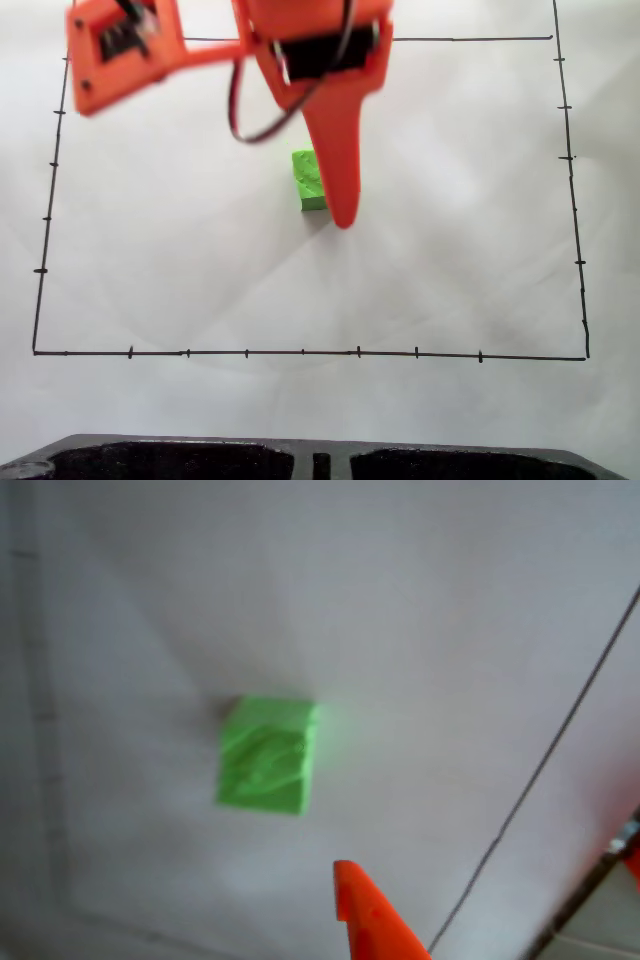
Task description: Grasp the colored block, Place it on the black dot, and then return the arm to the default position.
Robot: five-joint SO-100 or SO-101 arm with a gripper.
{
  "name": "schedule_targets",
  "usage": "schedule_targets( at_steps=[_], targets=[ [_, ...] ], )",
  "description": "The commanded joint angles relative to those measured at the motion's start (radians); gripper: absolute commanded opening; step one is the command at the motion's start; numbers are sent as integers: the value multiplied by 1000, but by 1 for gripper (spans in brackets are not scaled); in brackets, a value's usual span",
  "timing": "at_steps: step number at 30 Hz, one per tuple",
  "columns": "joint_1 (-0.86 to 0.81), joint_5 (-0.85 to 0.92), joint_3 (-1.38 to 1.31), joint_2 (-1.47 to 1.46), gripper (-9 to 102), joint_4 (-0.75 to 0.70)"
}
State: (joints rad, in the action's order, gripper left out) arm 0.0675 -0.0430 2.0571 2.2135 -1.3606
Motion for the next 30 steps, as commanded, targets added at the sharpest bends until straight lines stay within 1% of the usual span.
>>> schedule_targets(
  at_steps=[1,4,8,9,11,14,17,21,25,30],
  targets=[
    [-17,-12,2,112,32,-6],
    [-17,-34,21,178,23,-28],
    [-31,-71,84,270,16,-34],
    [-44,-77,110,296,13,-18],
    [-66,-80,169,362,0,20],
    [-86,-69,267,462,0,92],
    [-87,-51,368,543,0,195],
    [-91,-44,453,595,0,288],
    [-92,8,575,689,0,403],
    [-101,40,686,767,0,466]
  ],
)
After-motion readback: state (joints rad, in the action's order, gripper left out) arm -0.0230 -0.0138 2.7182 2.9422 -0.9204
